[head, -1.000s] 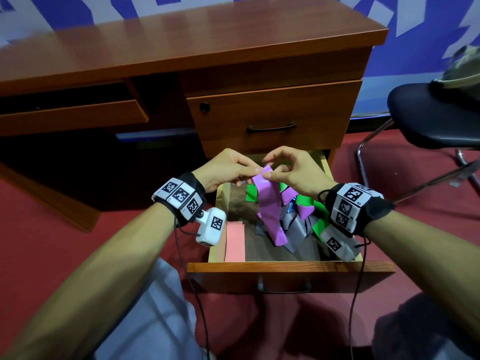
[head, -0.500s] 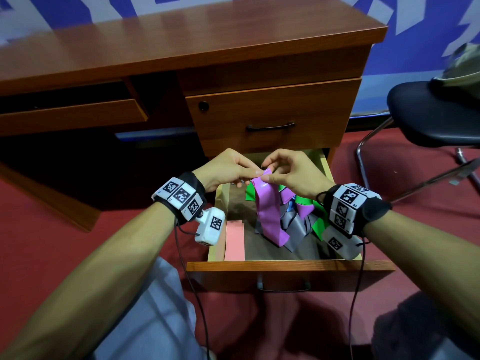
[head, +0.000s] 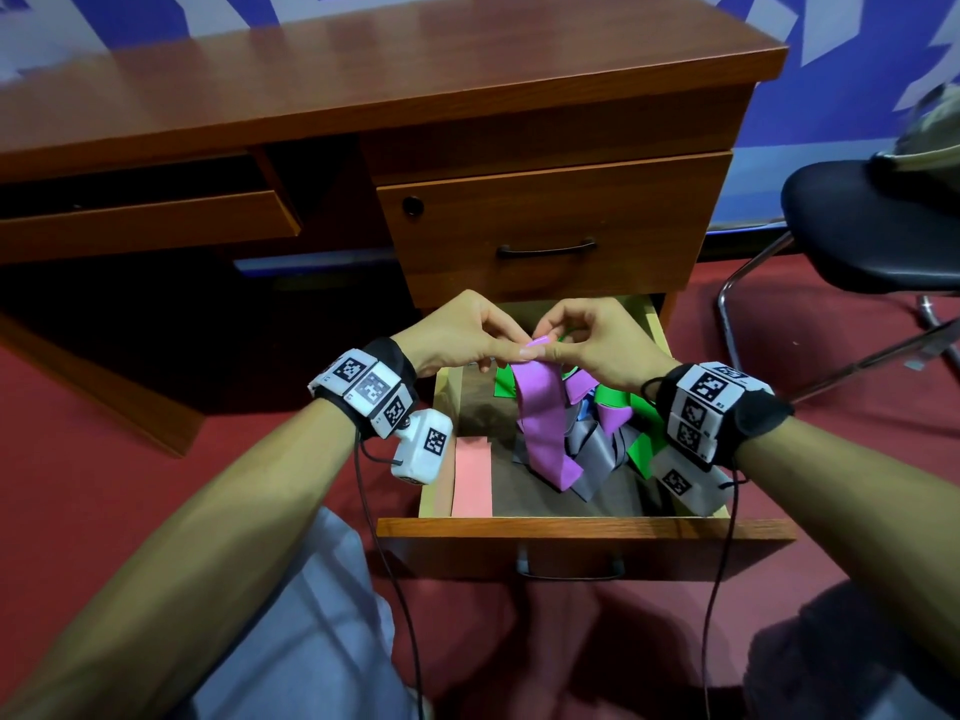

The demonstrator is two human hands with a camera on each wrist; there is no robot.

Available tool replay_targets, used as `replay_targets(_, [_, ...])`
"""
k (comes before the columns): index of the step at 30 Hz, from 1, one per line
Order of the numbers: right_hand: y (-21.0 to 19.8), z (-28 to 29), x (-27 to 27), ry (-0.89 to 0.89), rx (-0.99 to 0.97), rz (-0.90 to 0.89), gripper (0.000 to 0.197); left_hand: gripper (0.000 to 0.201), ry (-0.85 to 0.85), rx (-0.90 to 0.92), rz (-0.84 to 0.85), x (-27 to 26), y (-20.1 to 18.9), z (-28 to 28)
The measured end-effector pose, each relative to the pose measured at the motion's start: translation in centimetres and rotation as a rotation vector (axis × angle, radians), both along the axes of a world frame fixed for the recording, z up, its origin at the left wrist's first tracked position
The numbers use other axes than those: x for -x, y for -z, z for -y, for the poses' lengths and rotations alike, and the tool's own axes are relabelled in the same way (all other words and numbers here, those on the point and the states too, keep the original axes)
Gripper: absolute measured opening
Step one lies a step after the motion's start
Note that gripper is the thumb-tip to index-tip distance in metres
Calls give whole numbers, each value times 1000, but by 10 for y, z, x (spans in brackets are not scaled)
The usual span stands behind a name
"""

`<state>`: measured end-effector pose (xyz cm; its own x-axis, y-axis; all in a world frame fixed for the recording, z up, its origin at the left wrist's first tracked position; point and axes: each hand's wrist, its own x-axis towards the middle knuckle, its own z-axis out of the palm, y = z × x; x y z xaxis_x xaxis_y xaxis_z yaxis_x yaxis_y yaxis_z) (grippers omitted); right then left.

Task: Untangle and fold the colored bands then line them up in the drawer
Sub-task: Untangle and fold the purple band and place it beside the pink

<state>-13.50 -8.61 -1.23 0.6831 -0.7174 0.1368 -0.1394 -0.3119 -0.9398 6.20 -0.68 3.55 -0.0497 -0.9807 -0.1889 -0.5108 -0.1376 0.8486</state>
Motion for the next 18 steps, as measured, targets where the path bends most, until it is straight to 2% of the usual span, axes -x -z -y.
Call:
replay_targets(3, [-1,5,7,-10,-63,-56,21,17,-17,13,23,1,-2,0])
replay_targets(5, [7,14,14,51,-119,-185,31,12,-47,18,76,2,-2,0])
replay_targets(7, [23,24,22,82,-101,-464,33,5,-79,25,151,5,0,-1])
replay_targets(9, [43,27,28,4,-65,-808,32,8,-101,30,190,8,3,0])
replay_targets(11, [60,25,31,-91,-58,-1019,30,11,-123,42,184,11,4,1])
replay_targets(16, [72,20,28,-168,147,-1240,21,13,-141,93,202,12,5,3])
replay_targets(18, [73,22,25,-174,149,-1286,21,14,-141,98,222,12,6,4])
